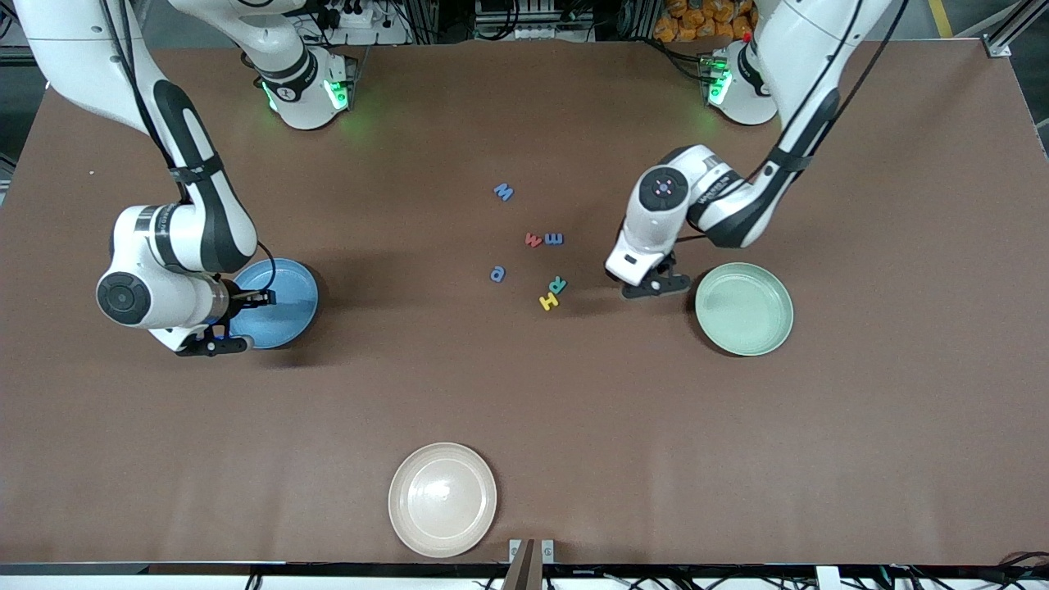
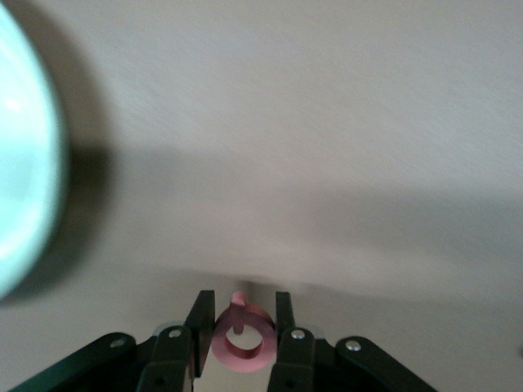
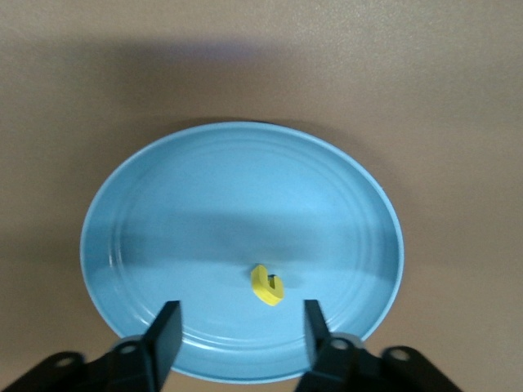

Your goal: Sort upper and lower case letters into plates

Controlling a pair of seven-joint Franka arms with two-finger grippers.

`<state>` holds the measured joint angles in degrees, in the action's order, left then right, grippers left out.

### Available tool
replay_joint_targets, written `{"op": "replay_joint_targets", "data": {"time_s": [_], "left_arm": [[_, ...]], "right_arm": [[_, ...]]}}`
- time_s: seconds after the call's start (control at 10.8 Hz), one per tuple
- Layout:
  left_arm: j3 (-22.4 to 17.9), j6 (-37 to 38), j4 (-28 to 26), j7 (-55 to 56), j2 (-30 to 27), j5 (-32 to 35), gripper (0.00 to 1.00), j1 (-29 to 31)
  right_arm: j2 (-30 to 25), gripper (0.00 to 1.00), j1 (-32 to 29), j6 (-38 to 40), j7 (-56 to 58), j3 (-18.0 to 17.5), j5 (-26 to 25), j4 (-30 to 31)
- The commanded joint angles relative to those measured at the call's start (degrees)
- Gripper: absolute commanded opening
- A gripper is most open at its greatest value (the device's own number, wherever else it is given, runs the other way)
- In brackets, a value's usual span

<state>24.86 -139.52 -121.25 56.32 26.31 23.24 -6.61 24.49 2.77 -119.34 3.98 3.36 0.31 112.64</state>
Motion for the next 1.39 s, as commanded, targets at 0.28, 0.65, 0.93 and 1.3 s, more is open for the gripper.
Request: {"op": "replay_joint_targets", "data": {"time_s": [0.28,0.65,0.93,1.3], "left_arm": [[1.07,9.35,3.38,-18.57,-2.93,-1.26,0.17,12.03],[1.07,9.0,3.56,-22.31,-1.79,-1.35,1.0,17.06],[1.07,9.0,3.56,-21.87,-2.22,-1.62,1.0,16.98],[0.98,9.0,3.56,-21.69,-2.31,-1.7,1.0,17.41]], "right_arm": [[-1.9,0.65,4.34,5.43,-10.09,-3.78,7.68,-5.84],[0.02,0.63,13.37,3.86,-34.07,-9.68,7.95,-10.32],[5.38,0.63,21.56,-3.05,-45.97,-10.91,9.97,-13.5],[12.06,0.62,27.1,-8.96,-55.55,-12.41,9.71,-15.77]]}}
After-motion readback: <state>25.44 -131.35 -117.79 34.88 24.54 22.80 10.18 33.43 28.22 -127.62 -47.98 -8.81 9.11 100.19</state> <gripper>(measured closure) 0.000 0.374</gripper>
